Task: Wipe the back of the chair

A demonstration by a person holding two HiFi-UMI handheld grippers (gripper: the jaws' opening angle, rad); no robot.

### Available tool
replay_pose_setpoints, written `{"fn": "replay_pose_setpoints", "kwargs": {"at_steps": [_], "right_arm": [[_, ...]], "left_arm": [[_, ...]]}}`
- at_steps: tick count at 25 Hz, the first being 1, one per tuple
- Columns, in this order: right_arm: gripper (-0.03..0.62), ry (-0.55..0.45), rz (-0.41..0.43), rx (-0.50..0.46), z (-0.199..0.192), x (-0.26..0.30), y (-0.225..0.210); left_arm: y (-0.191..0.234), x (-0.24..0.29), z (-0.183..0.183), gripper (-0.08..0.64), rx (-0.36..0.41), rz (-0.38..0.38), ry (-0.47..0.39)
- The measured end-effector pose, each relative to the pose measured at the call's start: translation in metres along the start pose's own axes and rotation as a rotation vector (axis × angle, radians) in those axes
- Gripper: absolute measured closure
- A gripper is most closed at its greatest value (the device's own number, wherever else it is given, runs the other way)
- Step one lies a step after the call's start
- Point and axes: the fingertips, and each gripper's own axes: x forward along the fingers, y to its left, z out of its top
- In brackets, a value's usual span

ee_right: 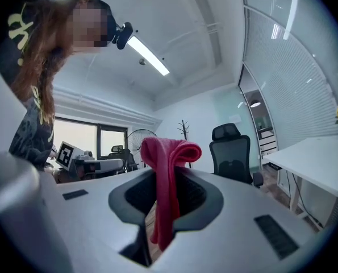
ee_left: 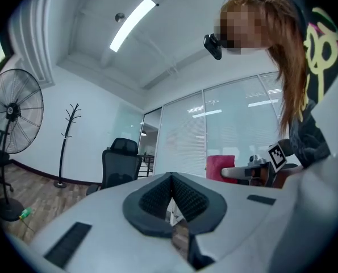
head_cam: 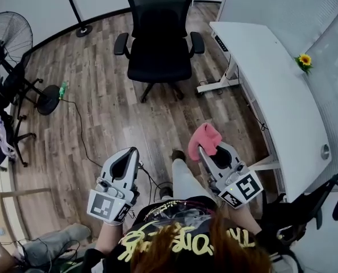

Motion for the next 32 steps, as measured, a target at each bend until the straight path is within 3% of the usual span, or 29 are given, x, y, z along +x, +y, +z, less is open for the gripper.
{"fn": "replay_pose_setpoints", "kwargs": {"at_steps": [8, 15, 26, 32], "right_arm": [[0.518, -0.036, 0.08, 0.014, 0.005, 0.071, -0.032], [0.518, -0.048, 0.124, 0.015, 0.016, 0.148, -0.095], [0.518, -0.059, 0.137, -0.032, 0.048, 0.232, -0.202], [0.518, -0.057, 0.144, -0.013, 0.046, 0.253, -0.236]], "left_arm": [[0.05, 0.04, 0.009, 0.569, 0.026, 0.054, -0.009], [0.114, 0.109, 0.017, 0.569, 0.03, 0.134, -0.028], [0.173, 0.234, 0.047, 0.571, 0.049, 0.125, -0.103], [0.184, 0.271, 0.042, 0.569, 0.074, 0.13, -0.075]]}}
